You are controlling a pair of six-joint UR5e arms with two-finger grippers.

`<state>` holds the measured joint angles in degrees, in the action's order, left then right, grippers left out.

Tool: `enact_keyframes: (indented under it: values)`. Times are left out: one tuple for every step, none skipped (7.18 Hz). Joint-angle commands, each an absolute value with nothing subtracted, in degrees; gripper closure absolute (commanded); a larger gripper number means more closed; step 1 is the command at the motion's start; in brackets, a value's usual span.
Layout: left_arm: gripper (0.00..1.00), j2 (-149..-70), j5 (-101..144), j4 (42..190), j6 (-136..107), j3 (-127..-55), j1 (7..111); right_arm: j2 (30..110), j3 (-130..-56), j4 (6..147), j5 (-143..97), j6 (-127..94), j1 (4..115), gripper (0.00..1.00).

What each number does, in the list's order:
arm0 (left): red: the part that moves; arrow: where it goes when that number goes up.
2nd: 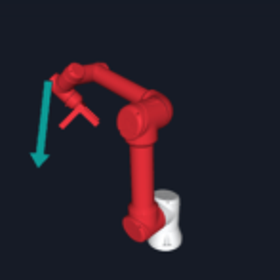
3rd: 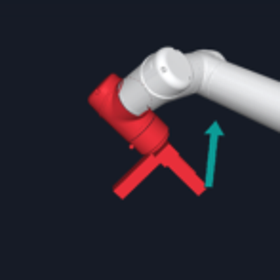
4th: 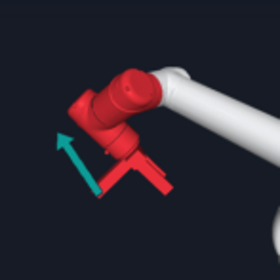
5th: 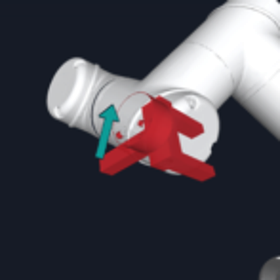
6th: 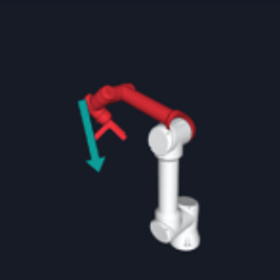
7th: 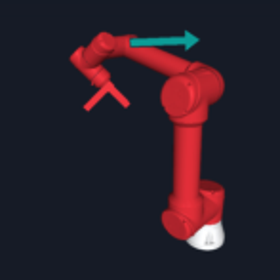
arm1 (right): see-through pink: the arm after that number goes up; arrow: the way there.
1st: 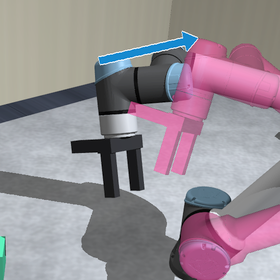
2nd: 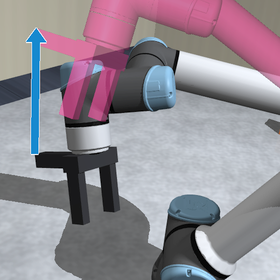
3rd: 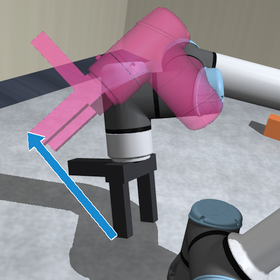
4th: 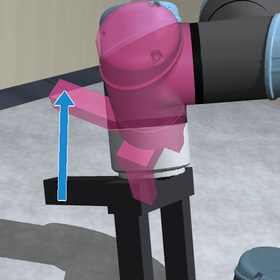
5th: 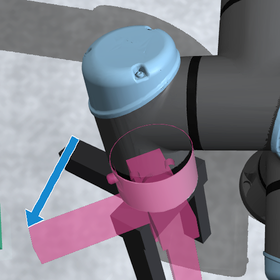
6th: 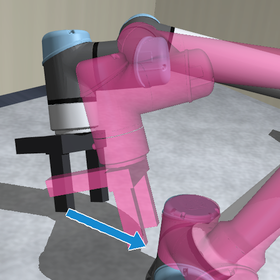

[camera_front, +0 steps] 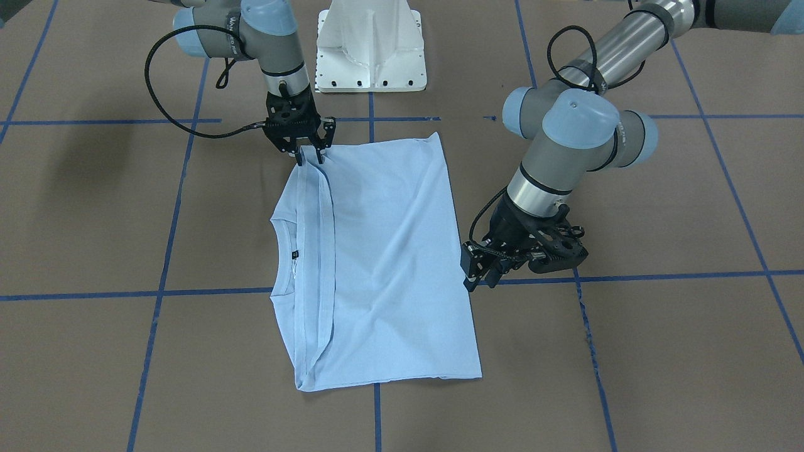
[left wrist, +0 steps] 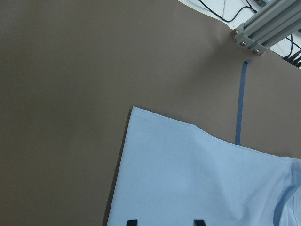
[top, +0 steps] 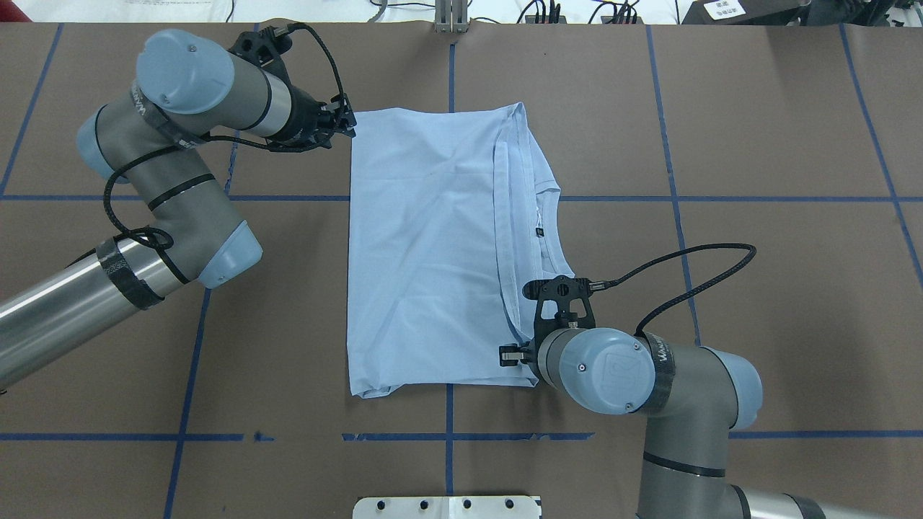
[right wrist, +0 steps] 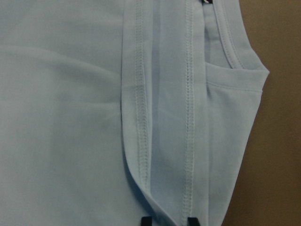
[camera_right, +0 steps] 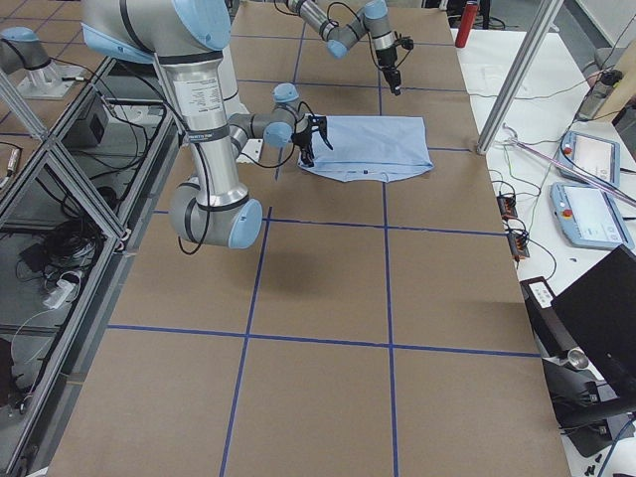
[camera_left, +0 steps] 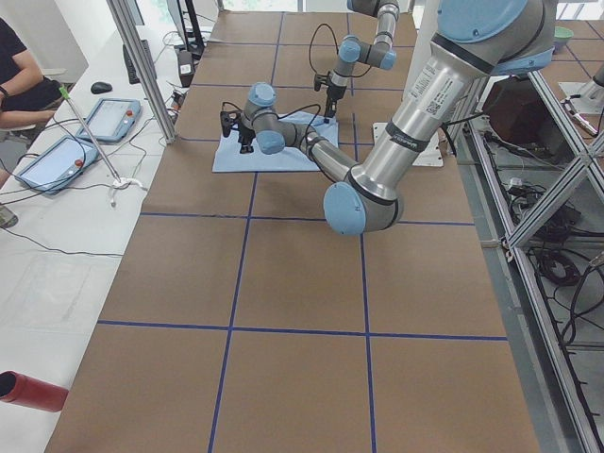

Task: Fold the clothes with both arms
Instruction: 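Move the right gripper to the shirt's near corner by the collar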

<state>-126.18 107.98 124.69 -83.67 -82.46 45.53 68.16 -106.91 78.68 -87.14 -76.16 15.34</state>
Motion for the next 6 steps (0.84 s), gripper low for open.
enact_keyframes:
  values:
    - [0.50,-125.77,107.84,124.80,-83.58,-82.44,45.53,68.03,-107.05,78.31,-87.01,-71.40,15.90,1.00]
    - [0.50,-125.77,107.84,124.80,-83.58,-82.44,45.53,67.94,-107.22,78.31,-87.10,-71.19,16.34,1.00]
    - [0.50,-125.77,107.84,124.80,-83.58,-82.44,45.53,67.77,-107.66,78.31,-87.19,-71.28,16.61,1.00]
    - [0.50,-125.77,107.84,124.89,-83.58,-82.27,45.35,68.55,-109.67,78.31,-87.01,-71.37,16.79,1.00]
    - [0.50,-125.86,107.84,124.81,-83.67,-82.35,45.35,70.99,-112.12,78.40,-86.32,-73.02,16.53,1.00]
    - [0.50,-125.95,107.75,124.80,-83.76,-82.44,45.35,75.10,-113.71,78.40,-83.09,-77.56,12.69,1.00]
